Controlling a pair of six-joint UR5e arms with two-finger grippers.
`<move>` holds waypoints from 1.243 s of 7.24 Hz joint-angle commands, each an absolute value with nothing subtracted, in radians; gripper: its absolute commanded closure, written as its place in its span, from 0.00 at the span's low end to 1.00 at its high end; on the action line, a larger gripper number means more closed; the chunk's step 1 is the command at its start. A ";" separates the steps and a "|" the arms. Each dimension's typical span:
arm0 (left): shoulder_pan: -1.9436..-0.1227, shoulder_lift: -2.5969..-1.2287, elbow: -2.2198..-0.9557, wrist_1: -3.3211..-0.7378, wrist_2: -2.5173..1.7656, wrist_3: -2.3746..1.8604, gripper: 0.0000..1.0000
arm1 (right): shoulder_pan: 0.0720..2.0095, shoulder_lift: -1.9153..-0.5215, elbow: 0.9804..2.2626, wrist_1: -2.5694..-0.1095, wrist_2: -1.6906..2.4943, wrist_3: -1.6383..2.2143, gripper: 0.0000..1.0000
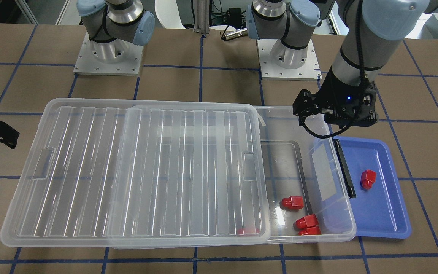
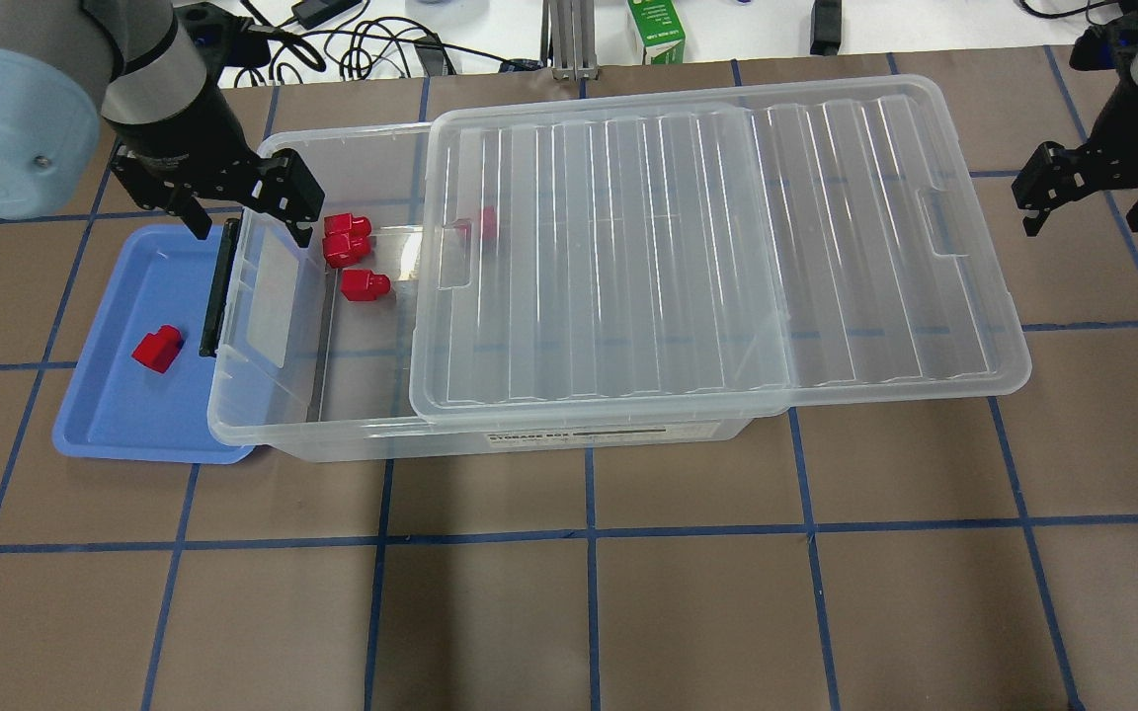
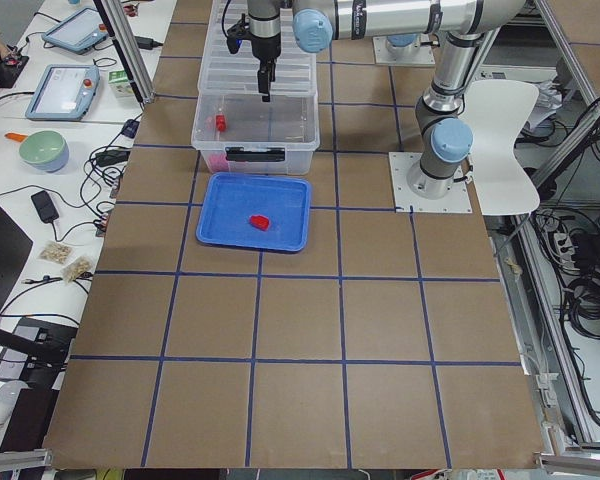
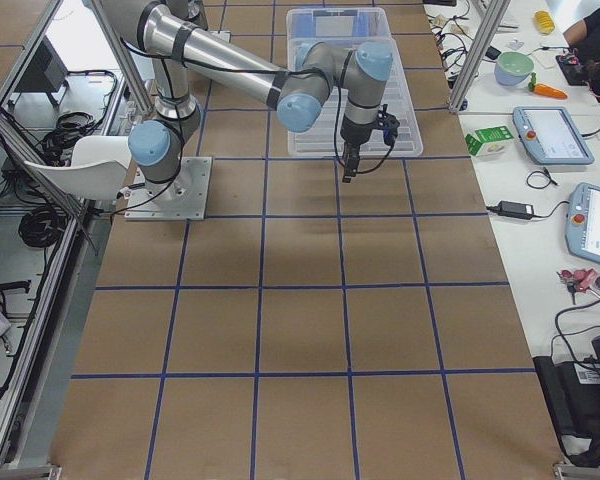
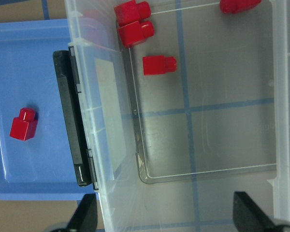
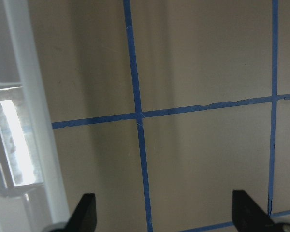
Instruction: Place red block in blue tray from box
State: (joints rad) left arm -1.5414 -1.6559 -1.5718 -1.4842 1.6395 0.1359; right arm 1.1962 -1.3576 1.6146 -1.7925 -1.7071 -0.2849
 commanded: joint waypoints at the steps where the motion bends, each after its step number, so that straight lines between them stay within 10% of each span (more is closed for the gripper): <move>1: -1.568 -1.654 -1.575 -1.486 1.635 0.110 0.00 | 1.195 -1.325 1.623 -1.804 -1.698 -0.296 0.00; 9: -1.542 -1.641 -1.572 -1.477 1.617 0.061 0.00 | 1.287 -1.318 1.626 -1.807 -1.674 -0.373 0.00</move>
State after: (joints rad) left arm -1.5393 -1.6402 -1.5739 -1.4767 1.6169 0.0749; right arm 1.2628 -1.3188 1.6261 -1.8069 -1.6744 -0.3767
